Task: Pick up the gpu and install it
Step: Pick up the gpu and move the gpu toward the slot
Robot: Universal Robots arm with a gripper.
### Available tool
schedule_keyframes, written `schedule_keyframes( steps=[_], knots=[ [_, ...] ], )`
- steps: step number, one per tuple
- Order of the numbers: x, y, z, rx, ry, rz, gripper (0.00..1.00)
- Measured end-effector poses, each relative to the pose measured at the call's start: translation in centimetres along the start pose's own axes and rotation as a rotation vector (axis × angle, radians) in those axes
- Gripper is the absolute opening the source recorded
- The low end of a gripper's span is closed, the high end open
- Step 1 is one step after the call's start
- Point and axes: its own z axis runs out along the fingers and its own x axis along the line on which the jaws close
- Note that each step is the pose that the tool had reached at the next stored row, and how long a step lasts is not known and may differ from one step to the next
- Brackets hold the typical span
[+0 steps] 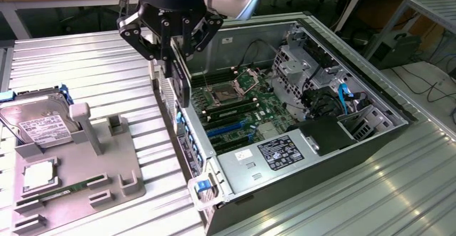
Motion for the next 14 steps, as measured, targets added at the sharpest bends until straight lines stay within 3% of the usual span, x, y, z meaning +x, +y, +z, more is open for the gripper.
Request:
schedule_keyframes(
  steps=[14],
  knots=[
    [-1.5, -0.01, 0.04, 0.0000, 0.0000, 0.000, 0.28]
  ],
)
